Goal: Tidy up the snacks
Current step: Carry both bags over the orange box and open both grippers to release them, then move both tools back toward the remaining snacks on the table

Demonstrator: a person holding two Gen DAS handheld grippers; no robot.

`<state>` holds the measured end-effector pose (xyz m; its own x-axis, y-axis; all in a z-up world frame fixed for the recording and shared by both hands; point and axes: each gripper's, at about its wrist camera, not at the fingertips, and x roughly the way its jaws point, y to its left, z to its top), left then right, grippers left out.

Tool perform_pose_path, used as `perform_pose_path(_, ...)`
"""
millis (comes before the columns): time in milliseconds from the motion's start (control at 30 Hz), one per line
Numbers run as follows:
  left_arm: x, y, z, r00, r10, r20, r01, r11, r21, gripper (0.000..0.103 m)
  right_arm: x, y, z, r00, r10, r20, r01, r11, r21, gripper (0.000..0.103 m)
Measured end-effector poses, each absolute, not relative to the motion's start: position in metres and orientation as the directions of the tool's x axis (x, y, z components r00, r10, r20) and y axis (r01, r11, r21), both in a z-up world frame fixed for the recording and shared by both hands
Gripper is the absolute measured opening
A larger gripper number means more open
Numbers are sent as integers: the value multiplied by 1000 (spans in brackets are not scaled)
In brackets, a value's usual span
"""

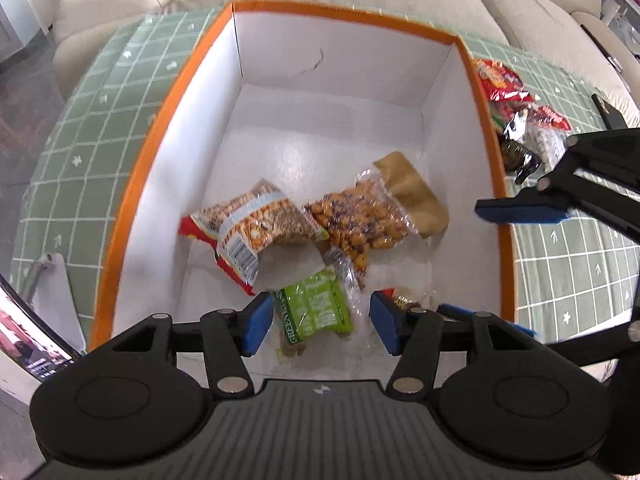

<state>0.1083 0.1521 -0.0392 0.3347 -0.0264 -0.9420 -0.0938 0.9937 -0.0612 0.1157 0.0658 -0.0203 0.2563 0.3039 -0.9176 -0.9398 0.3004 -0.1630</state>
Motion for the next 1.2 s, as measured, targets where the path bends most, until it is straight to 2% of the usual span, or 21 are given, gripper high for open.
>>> perform_pose_path(67, 107, 150, -32, 360, -27, -932, -94, 993, -65, 69, 114, 56, -10, 278, 339, -899, -933, 319, -168, 64)
perform_pose_path(400, 98, 111, 3, 480, -37, -876, -42, 997, -65, 69, 116, -22, 25, 428, 457, -780, -834, 532, -147, 64)
perform_pose_path(633, 89, 59, 17, 557, -67, -828, 74, 997, -31, 69, 117, -92, 15, 544, 430, -720, -671, 738, -66, 65)
perform_pose_path(733, 86, 35, 17, 574, -88, -814, 123, 992, -21, 69, 110, -119, 8, 606, 410, -682, -596, 801, -48, 72)
perform_pose_path(867, 83, 6, 8, 565, -109, -818, 166, 986, -17, 69, 96, -150, -1, 662, 400, -634, -515, 857, 2, 75)
perform_pose_path(1067, 79, -20, -13, 547, -147, -824, 172, 983, -62, 69, 82, -183, -21, 740, 320, -592, -396, 918, 1, 76)
perform_pose_path(1200, 74, -32, -33, 569, -123, -813, 116, 991, -69, 71, 80, -196, -41, 761, 272, -589, -313, 949, 34, 84)
